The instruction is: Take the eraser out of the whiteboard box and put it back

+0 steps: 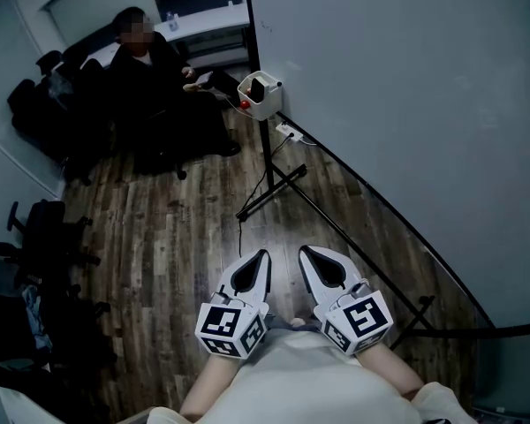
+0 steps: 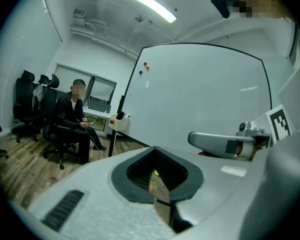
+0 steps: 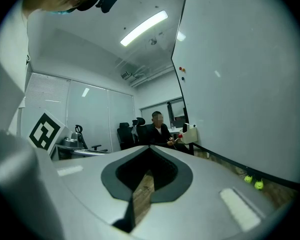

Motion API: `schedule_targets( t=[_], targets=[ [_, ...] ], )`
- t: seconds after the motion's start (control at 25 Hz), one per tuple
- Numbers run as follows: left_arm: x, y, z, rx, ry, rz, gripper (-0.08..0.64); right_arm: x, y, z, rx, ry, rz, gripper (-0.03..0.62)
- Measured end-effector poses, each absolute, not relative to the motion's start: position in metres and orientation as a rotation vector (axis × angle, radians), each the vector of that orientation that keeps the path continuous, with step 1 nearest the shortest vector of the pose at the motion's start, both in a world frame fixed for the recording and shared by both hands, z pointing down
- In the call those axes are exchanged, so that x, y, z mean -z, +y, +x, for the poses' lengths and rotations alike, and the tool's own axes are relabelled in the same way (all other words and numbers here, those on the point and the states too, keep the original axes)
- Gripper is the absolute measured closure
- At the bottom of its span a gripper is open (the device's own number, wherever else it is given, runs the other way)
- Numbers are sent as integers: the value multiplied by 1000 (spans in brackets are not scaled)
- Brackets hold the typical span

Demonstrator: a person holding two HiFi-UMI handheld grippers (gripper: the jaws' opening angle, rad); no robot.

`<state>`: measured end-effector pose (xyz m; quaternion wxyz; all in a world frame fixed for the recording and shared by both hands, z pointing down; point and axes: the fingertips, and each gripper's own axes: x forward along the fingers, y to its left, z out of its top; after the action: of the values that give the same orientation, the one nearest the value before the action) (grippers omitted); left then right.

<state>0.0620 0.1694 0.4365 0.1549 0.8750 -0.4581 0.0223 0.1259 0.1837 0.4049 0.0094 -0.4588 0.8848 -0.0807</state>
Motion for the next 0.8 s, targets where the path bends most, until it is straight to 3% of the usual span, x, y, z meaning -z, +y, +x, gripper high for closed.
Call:
schedule_targets(
  t=[0.8],
  targets=[
    [-432,124,36,-91,-1304,2509,558,-399,142,100,276,2783,-1432,588]
  ],
)
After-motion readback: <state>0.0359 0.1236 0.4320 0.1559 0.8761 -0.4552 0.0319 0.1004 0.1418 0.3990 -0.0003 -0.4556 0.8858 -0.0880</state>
